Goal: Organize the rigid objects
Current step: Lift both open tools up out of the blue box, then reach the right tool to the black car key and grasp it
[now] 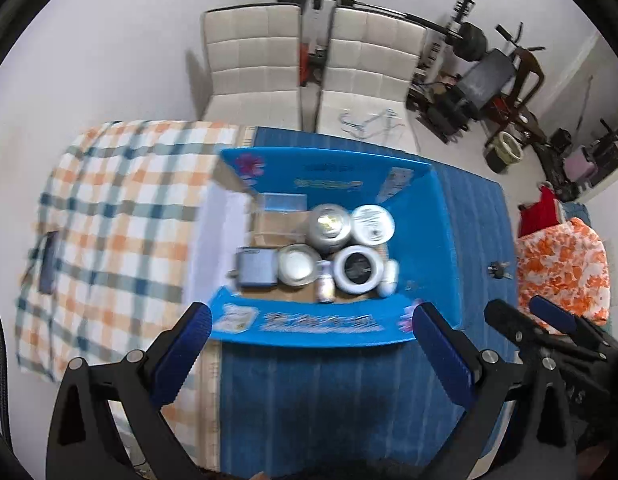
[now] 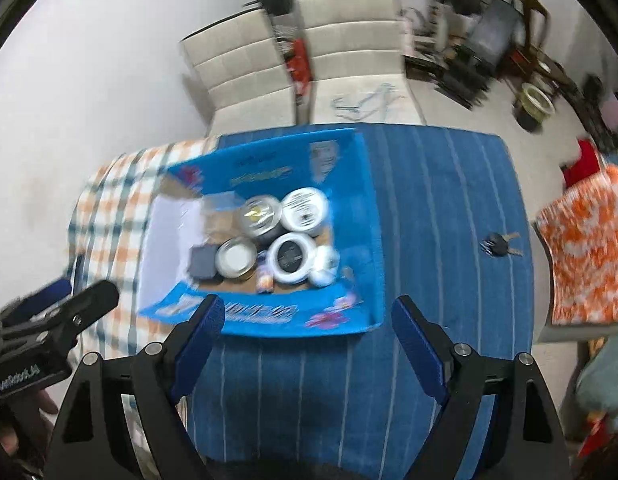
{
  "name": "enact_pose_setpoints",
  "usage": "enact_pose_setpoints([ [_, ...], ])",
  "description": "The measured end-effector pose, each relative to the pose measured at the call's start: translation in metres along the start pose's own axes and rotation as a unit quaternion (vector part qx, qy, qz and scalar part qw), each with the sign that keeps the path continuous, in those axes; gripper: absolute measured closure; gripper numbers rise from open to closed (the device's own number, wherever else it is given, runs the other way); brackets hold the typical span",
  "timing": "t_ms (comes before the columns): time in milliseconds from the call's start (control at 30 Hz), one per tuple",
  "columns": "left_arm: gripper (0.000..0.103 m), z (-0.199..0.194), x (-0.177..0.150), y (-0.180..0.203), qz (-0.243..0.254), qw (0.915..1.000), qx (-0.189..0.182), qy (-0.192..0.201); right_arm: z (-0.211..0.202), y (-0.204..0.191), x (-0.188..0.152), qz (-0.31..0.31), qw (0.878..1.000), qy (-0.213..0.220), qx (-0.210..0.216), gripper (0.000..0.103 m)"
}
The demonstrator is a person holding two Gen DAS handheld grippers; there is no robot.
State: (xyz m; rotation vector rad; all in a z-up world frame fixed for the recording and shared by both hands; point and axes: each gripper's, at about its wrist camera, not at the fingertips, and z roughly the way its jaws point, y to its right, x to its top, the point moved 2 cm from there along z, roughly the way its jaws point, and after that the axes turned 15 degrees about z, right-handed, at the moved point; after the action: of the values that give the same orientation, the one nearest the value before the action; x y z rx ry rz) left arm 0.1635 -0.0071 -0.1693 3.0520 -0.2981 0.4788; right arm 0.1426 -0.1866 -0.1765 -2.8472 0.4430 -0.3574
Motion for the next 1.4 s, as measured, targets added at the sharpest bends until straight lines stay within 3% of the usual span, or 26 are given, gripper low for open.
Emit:
enact_pose_setpoints([
  [100,0.000,0.019,0.025,0.043,0.033,0.9994,-0.011,0.004,0.014,0.050,0.025,0.079,0.997,-0.004,-0.005,0.015],
  [200,0.000,0.050,0.060,0.096,0.074,0.9970,-0.017,0.010,0.033,0.111,0.052,0.166,0.986,-0.011,-0.016,0.015],
  [333,0.000,0.102,0.102,0.151,0.109,0.9940,-0.007,-0.003,0.075,0.208,0.087,0.280,0.958,-0.030,-0.056,0.015],
  [433,0.000,0.142,0.129,0.181,0.121,0.9923,-0.007,-0.024,0.117,0.268,0.102,0.342,0.934,-0.073,-0.073,0.015],
  [567,0.000,0.189,0.156,0.212,0.142,0.9884,0.002,-0.055,0.176,0.316,0.114,0.394,0.907,-0.120,-0.090,0.015],
  [700,0.000,0.214,0.164,0.223,0.156,0.9850,0.011,-0.074,0.217,0.340,0.116,0.452,0.878,-0.137,-0.074,0.019],
  [733,0.000,0.218,0.164,0.224,0.156,0.9848,0.012,-0.076,0.224,0.339,0.116,0.461,0.874,-0.138,-0.076,0.016],
  [867,0.000,0.223,0.163,0.221,0.150,0.9850,0.007,-0.085,0.232,0.314,0.125,0.401,0.893,-0.123,-0.161,0.027],
  [967,0.000,0.217,0.158,0.218,0.152,0.9844,0.012,-0.088,0.227,0.298,0.121,0.373,0.904,-0.089,-0.189,0.047],
  [1000,0.000,0.214,0.156,0.218,0.153,0.9844,0.012,-0.086,0.226,0.294,0.119,0.360,0.909,-0.083,-0.190,0.060],
  [1167,0.000,0.203,0.144,0.215,0.160,0.9834,0.005,-0.085,0.220,0.274,0.116,0.290,0.933,-0.074,-0.199,0.066],
  [1300,0.000,0.190,0.134,0.206,0.162,0.9838,0.007,-0.077,0.205,0.272,0.102,0.255,0.947,-0.069,-0.186,0.067],
  [1400,0.000,0.178,0.126,0.193,0.142,0.9871,-0.013,-0.072,0.179,0.260,0.095,0.226,0.958,-0.046,-0.168,0.067],
])
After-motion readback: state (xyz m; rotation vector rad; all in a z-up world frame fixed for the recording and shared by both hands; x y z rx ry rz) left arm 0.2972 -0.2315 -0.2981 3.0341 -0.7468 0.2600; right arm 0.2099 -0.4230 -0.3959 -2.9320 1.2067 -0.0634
